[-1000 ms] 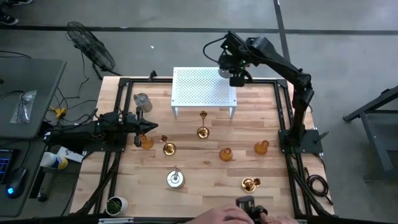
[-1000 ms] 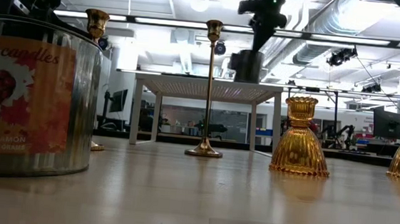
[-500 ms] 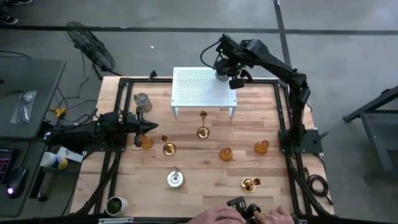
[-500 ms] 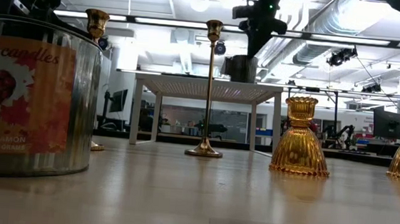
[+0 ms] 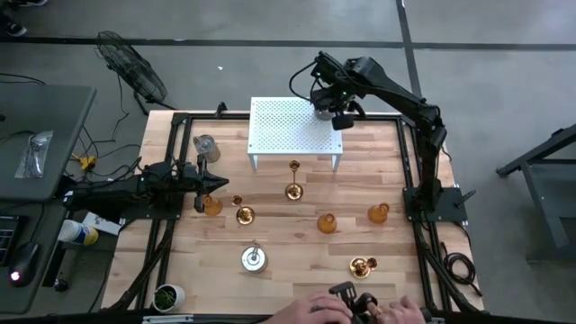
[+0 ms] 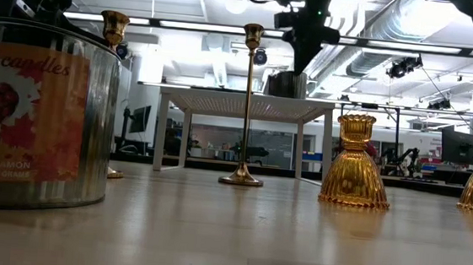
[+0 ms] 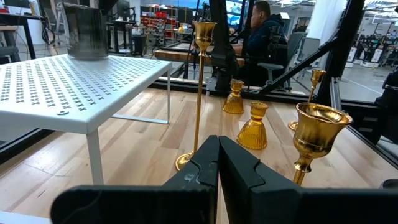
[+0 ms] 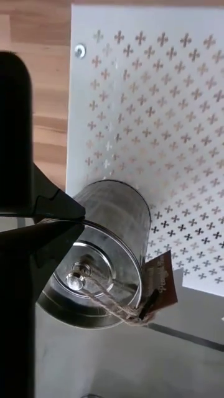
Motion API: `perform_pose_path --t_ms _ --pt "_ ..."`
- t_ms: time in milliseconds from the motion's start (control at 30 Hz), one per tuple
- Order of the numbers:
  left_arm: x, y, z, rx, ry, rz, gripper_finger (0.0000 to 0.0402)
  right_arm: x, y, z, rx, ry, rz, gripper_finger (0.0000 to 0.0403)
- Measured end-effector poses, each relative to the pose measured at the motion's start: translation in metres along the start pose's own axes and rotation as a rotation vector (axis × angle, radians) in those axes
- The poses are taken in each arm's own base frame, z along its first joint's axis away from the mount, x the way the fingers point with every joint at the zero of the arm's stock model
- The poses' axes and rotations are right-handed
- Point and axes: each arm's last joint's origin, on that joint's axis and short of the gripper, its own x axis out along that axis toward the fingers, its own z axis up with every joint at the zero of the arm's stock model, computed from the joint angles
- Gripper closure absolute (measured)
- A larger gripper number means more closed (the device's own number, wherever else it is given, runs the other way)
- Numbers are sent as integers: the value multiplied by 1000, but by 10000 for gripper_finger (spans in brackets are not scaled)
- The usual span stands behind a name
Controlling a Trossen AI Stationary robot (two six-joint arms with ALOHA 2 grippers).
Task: Pick & Place candle stick holders
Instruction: Put the top right silver scented candle on the shelf
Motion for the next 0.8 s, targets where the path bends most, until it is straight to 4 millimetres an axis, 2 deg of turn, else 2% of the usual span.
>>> perform_pose_path --t_ms 667,800 --pt "0 0 0 0 0 0 398 1 -2 -1 12 3 -5 399" --pt "0 0 0 0 0 0 398 6 -2 0 19 9 10 399"
